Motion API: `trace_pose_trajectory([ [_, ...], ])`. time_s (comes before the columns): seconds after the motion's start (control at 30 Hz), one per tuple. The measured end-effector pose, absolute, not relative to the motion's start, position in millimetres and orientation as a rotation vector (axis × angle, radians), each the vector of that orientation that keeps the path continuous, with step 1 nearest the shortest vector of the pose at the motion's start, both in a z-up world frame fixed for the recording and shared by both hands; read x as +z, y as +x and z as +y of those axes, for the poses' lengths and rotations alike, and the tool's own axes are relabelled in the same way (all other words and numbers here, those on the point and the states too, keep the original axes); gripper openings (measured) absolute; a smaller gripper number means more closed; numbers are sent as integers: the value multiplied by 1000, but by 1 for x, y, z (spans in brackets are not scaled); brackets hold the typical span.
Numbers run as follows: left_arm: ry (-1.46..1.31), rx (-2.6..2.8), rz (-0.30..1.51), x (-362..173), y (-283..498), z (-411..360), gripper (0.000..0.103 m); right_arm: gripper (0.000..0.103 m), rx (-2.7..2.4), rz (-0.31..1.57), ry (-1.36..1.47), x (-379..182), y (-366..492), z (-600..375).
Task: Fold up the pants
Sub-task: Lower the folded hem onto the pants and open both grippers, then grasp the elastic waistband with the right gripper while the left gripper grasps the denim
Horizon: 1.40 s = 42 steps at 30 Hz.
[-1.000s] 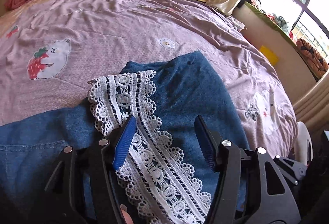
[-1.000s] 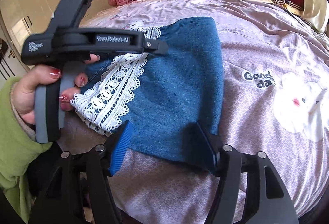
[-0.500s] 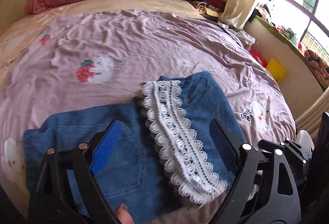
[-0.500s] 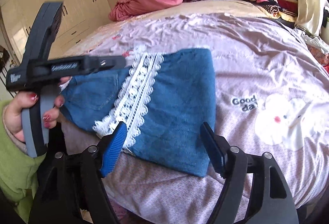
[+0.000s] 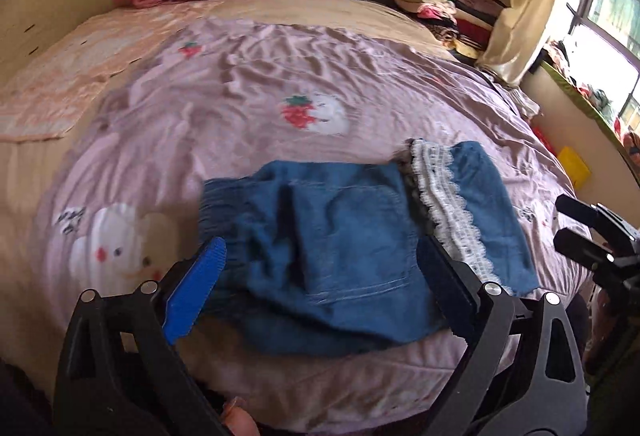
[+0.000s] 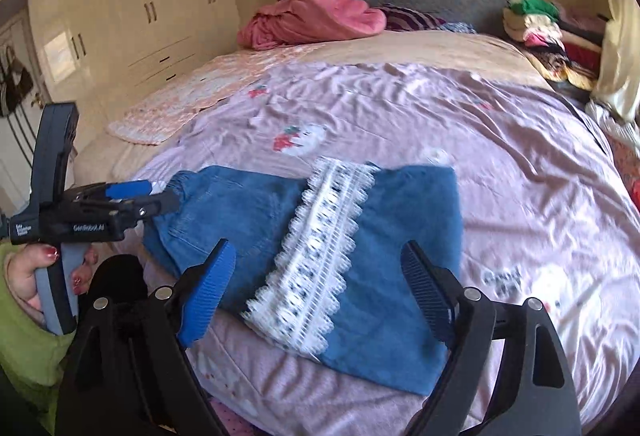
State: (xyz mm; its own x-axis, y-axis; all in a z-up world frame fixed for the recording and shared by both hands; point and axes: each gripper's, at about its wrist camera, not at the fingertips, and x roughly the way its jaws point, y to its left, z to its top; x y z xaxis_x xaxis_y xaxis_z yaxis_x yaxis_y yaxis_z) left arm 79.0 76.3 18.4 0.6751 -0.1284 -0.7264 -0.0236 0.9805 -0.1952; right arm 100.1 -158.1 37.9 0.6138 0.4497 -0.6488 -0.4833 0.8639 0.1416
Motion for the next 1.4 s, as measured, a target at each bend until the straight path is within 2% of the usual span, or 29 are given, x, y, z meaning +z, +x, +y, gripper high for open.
trace_pose_trajectory([
  [0.3,-316,1,869,-11,61,133,90,88,666,784,-167,41,134,-77],
  [0.57,-435,-82,891,-36,62,142,90,89,813,846,-253,34,168,-3],
  [0.63,-462,-104,890,-39,64,142,77,89,845,871,-258,30,177,11],
  [0.67,-471,-118,889,-40,66,141,66,89,863,890,-259,26,184,19],
  [0.73,-474,-143,890,-42,67,138,56,89,896,928,-259,19,194,34],
  [0.77,-473,-155,887,-42,68,136,47,89,908,946,-260,15,198,40],
  [0.9,-475,-172,886,-44,74,134,44,89,950,1009,-294,-2,211,66],
  [1.03,-487,-180,894,-49,79,133,43,85,988,1082,-350,-29,220,89],
  [1.07,-489,-182,897,-51,80,133,43,66,992,1106,-361,-38,222,94],
  [1.17,-495,-175,905,-55,83,134,44,45,984,1099,-374,-51,223,95],
  [1.23,-506,-181,897,-53,83,135,47,38,1019,1093,-284,-40,228,82],
  [1.3,-511,-186,879,-49,82,137,61,37,1059,1063,-221,-28,230,68],
  [1.33,-515,-190,872,-47,82,138,64,36,1079,1047,-186,-20,230,59],
  [1.4,-507,-213,862,-41,86,133,76,36,1114,1016,-120,-4,229,38],
])
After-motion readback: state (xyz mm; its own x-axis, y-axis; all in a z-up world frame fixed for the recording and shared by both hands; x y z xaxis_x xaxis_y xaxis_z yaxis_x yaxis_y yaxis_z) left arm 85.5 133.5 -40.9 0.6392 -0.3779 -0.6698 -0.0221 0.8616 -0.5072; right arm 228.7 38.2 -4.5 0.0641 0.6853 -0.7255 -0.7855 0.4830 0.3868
